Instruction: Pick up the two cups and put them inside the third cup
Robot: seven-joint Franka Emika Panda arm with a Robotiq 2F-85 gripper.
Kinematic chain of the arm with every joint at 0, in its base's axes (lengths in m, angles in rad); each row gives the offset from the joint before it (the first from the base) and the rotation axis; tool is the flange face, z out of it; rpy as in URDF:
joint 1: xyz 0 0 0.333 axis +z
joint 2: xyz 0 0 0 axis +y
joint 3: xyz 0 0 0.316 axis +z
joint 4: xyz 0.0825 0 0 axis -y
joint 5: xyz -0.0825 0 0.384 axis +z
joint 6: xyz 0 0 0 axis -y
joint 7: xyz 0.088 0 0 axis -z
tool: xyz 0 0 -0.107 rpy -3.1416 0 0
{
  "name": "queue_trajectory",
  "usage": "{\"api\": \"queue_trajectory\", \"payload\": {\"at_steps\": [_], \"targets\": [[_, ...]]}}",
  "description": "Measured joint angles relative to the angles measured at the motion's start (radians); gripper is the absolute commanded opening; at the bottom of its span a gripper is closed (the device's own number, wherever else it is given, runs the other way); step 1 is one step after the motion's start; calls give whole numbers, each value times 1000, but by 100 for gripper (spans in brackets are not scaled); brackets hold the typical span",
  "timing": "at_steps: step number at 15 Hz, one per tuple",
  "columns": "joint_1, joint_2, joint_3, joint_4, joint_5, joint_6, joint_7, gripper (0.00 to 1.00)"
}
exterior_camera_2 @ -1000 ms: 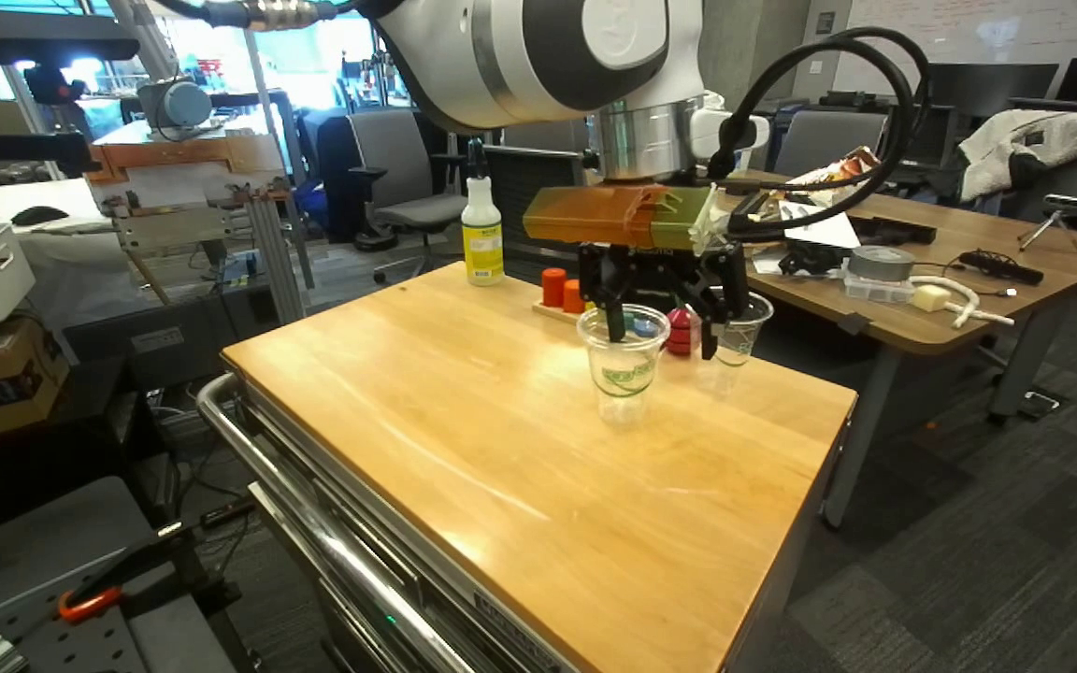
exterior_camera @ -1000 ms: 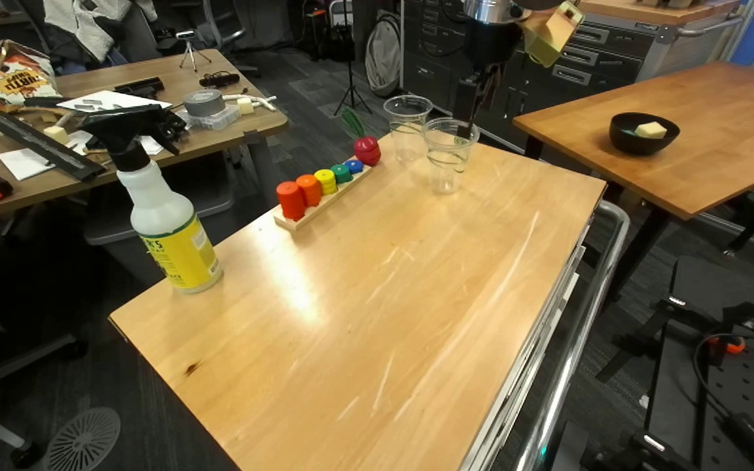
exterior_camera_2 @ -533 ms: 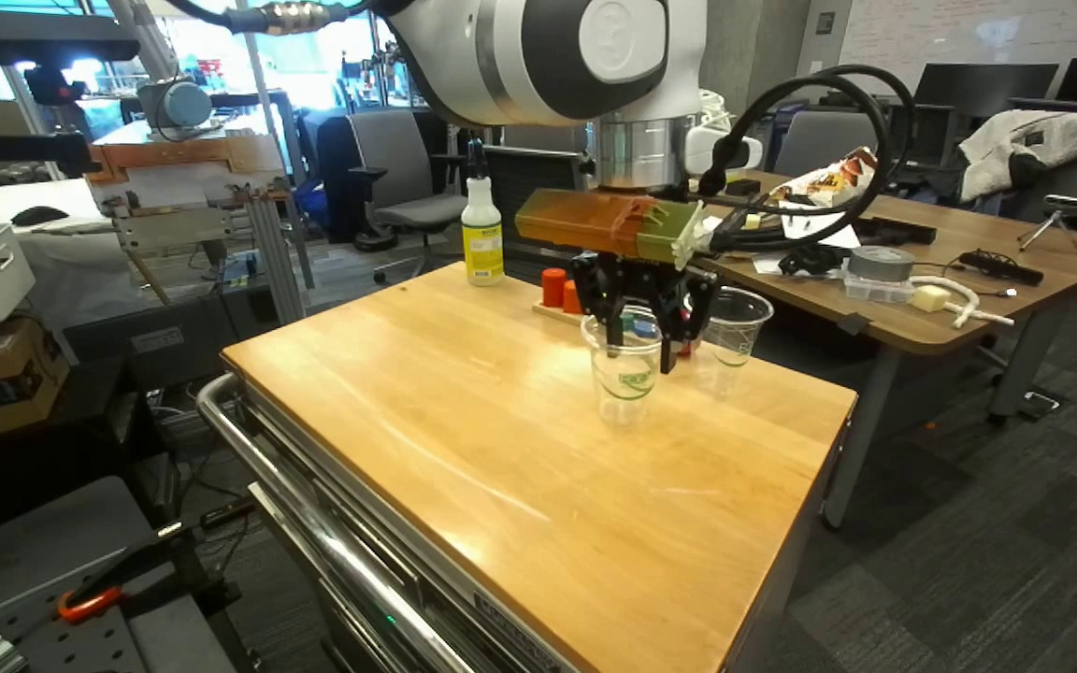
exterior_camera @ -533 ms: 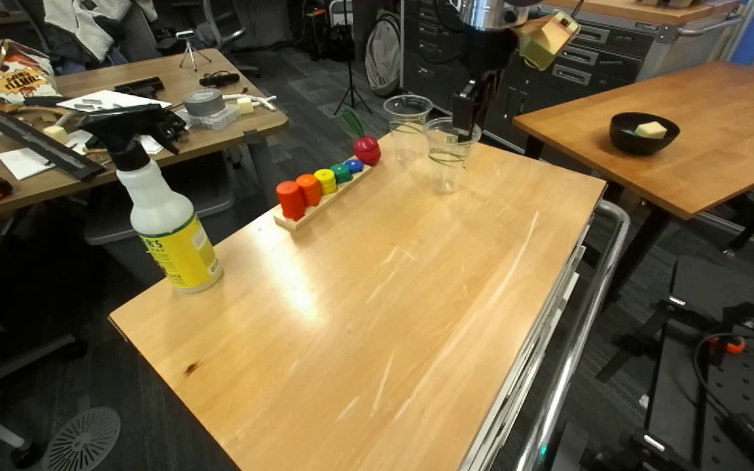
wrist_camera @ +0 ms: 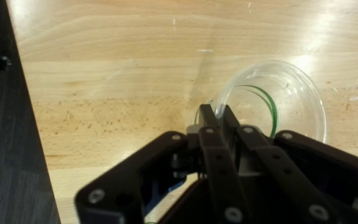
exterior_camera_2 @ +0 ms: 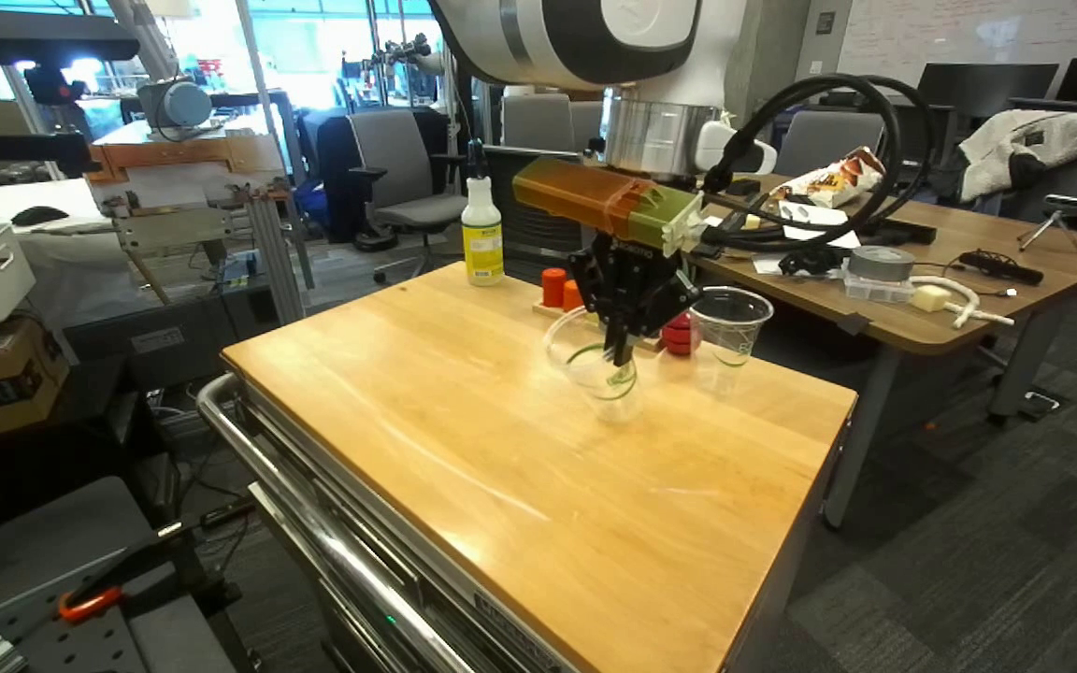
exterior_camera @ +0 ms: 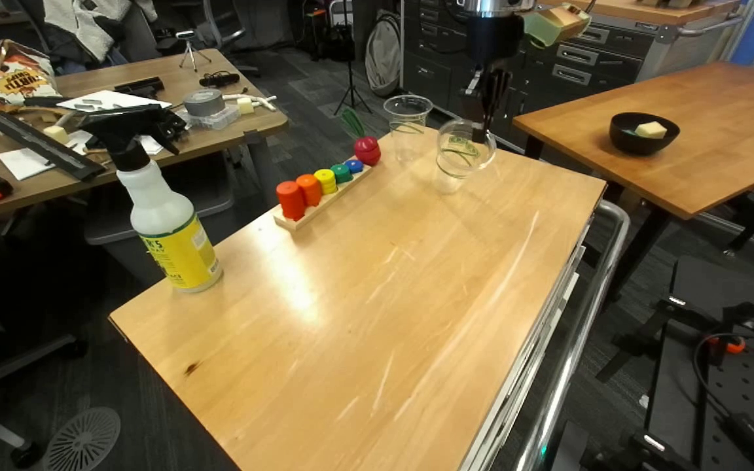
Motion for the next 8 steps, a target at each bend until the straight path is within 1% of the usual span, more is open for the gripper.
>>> {"api": "queue_trajectory", "payload": {"at_steps": [5, 8], "targets": [[-19, -1, -14, 61, 15, -162, 19, 2], [-20, -14, -36, 123, 8, -309, 59, 2]]}}
